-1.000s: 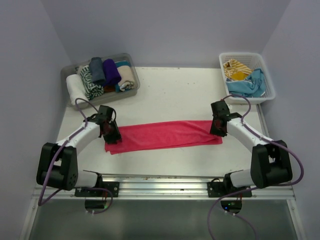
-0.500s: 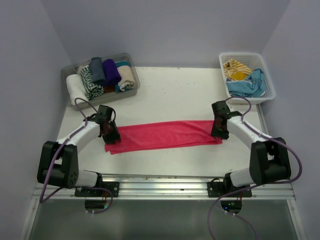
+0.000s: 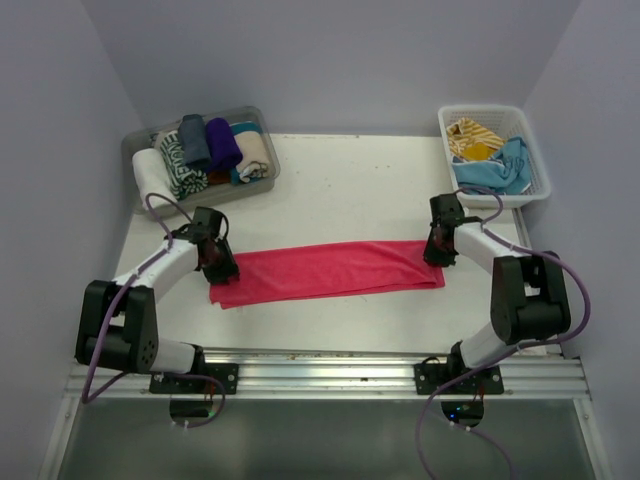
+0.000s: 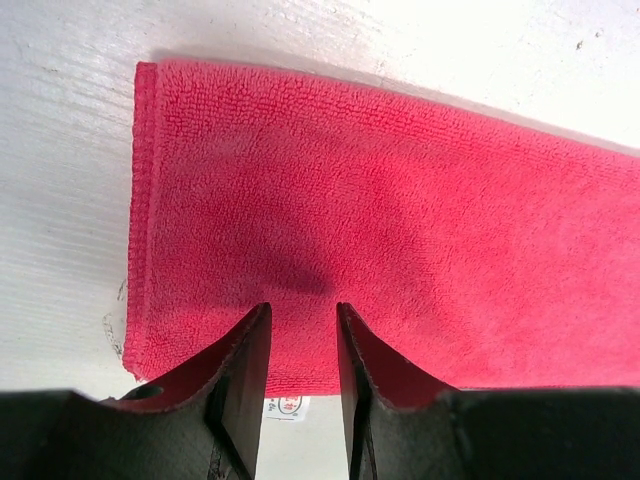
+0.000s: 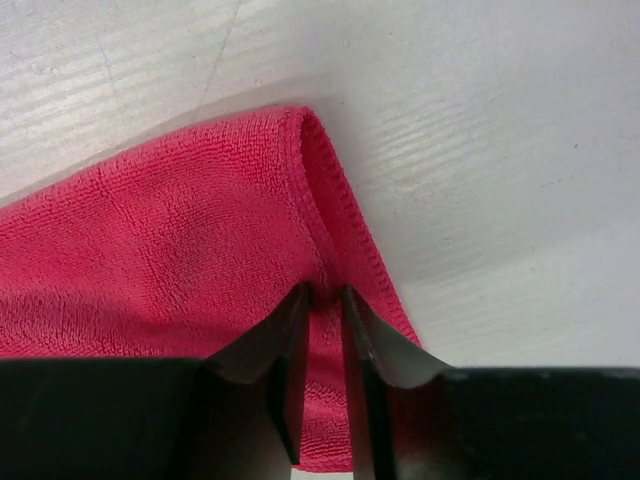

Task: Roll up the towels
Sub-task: Fold the towel

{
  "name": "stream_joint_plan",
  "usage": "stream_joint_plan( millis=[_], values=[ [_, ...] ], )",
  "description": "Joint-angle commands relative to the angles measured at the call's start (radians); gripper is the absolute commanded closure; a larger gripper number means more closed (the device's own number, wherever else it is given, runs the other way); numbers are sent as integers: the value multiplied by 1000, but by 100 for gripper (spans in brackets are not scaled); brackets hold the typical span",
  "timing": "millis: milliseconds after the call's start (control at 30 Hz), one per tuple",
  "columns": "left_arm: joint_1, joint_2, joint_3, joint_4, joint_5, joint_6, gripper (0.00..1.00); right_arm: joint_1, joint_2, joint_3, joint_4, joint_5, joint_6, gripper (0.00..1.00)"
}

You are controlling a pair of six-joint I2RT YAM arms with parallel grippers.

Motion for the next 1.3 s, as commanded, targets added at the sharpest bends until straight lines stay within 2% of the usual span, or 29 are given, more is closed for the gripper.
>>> stream_joint_plan(
  millis=[0, 167, 200, 367, 500, 667, 733, 767, 900, 1000, 1100, 1167, 1267],
  values=[
    [6, 14, 31, 0, -10, 13, 64, -4, 9, 16, 51, -4, -8, 80],
    [6, 28, 30, 4, -10, 10, 64, -6, -14, 19, 43, 23, -11, 94],
    [6, 32, 31, 5, -12, 8, 64, -4, -17, 22, 40, 30, -13, 100],
    [6, 38, 36, 4, -12, 8, 64, -4, -51, 39, 15, 63, -14, 100],
    [6, 40, 36, -1, -18, 8, 64, -4, -59, 64, -28, 149, -22, 100],
    [6, 49, 31, 4, -18, 8, 64, -4, -40, 70, -26, 160, -22, 100],
    [6, 51, 31, 5, -15, 8, 64, -4, -20, 68, -23, 165, -20, 94],
    [8, 49, 34, 4, -15, 8, 64, -4, -14, 68, -22, 163, -19, 78],
    [6, 43, 45, -3, -10, 11, 64, -6, -51, 55, -28, 177, -11, 65],
    [6, 32, 54, -12, -12, 16, 64, -4, -117, 32, -46, 189, -8, 64],
    [6, 34, 56, -4, -13, 22, 64, -4, -152, -2, -39, 140, -7, 67],
    [6, 60, 56, 0, -13, 22, 64, -6, -137, -19, -23, 105, -4, 72],
    [8, 90, 42, 23, -12, 21, 64, -6, -77, -10, -6, 85, -11, 70]
  ],
)
